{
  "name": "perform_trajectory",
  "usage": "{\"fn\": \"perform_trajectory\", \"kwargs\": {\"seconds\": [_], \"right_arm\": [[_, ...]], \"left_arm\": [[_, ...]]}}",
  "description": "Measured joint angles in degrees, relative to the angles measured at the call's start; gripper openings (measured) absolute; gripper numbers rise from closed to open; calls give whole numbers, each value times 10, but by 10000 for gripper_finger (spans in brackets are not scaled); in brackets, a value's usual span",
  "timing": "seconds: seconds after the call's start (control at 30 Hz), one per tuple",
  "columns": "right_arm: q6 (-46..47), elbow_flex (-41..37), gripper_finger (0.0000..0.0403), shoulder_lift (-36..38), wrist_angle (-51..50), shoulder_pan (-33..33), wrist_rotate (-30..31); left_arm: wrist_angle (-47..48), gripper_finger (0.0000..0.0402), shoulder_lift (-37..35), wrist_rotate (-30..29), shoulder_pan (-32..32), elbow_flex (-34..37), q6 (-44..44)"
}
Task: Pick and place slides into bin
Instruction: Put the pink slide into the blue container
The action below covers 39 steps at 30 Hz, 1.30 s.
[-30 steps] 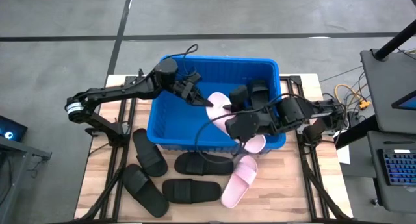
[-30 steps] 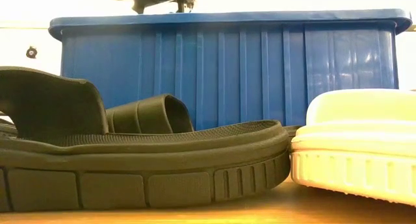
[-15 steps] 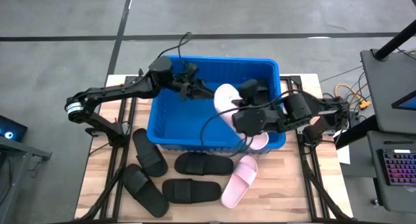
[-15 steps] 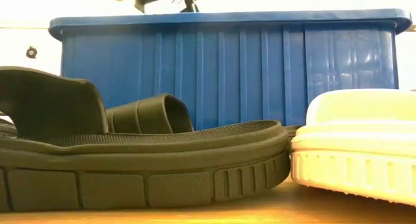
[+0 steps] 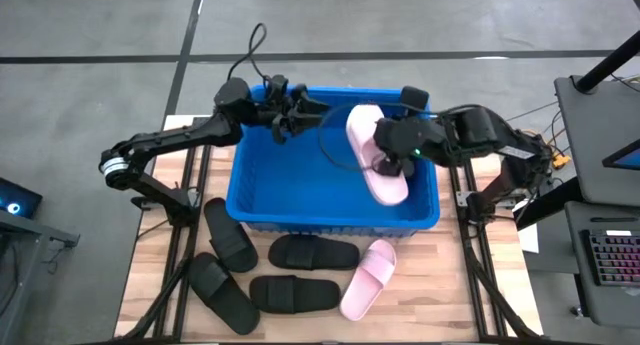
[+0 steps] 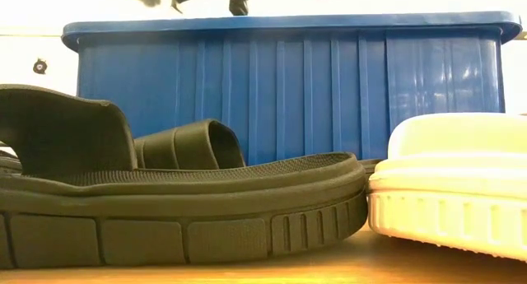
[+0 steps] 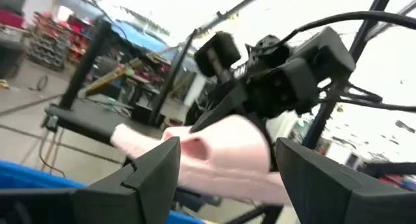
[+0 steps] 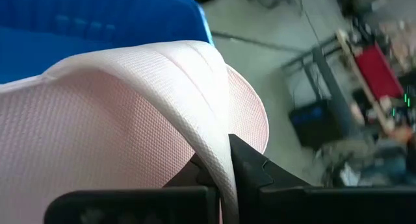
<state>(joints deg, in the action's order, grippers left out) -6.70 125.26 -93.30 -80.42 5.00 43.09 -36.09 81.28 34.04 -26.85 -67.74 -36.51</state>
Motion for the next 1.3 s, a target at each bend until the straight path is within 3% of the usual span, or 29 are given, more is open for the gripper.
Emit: {"fn": "perform_trajectory", "kwargs": {"seconds": [0.13,0.33,0.6,0.73,1.03,1.3], "right_arm": [[36,-32,9,-3,2,-55,-17],[36,-126,9,-4,17,-128,-127],[-16,-270,9,-2,165,-177,-139],[-35,-339,9,-2,253,-202,-188],[-79,-480,9,-3,392,-242,-189],[-148,-569,9,-5,531,-264,-160]], "left_arm": [[-1,237,-2,-3,-5,-6,0],[1,237,-36,16,-15,-3,0],[44,237,-128,45,-35,-1,101],[88,238,-175,43,-43,3,140],[195,238,-260,26,-51,6,211],[248,238,-290,6,-51,7,224]]}}
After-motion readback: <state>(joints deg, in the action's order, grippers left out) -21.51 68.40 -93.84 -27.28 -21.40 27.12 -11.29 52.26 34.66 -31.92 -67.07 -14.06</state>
